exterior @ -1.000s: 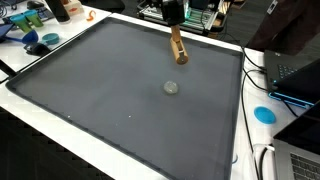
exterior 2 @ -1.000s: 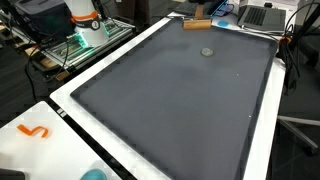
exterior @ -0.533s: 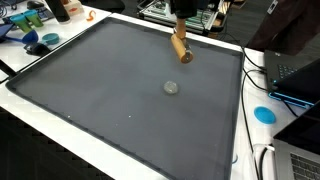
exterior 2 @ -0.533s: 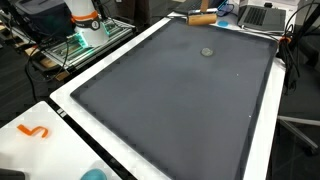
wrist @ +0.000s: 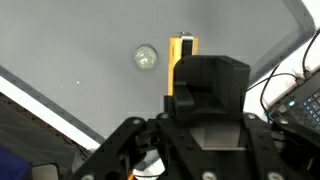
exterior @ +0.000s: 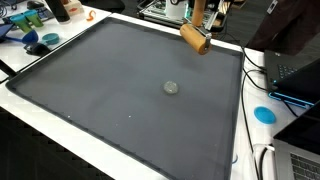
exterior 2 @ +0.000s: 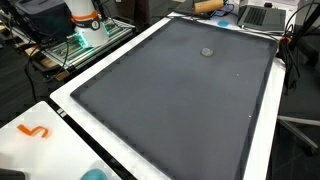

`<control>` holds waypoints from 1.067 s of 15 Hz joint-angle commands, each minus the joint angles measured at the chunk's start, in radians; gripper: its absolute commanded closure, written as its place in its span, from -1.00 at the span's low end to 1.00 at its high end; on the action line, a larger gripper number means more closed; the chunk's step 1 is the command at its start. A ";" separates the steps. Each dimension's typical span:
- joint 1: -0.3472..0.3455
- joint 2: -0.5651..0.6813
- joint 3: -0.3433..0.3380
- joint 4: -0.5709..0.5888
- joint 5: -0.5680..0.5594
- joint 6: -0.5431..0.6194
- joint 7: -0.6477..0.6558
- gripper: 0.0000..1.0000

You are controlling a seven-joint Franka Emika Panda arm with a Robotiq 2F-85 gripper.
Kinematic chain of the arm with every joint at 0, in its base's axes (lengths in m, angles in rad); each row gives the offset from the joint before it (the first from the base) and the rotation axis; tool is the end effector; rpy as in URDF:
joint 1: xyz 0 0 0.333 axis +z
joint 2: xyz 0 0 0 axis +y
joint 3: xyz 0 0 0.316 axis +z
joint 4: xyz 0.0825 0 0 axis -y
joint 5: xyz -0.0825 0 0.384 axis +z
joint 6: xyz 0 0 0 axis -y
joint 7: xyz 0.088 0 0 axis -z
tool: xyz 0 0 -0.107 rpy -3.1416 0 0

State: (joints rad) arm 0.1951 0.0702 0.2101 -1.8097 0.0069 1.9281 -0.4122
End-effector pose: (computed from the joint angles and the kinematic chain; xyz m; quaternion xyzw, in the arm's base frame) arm 0.5414 0.2297 0.5025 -0.9179 -0.3958 -0.0249 0.0105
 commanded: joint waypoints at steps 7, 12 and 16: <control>0.027 -0.038 0.020 0.004 -0.034 0.004 0.001 0.04; 0.029 -0.041 0.021 0.004 -0.037 0.004 0.001 0.04; 0.029 -0.041 0.021 0.004 -0.037 0.004 0.001 0.04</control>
State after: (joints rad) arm 0.2232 0.0269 0.2313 -1.8101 -0.0296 1.9364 -0.4122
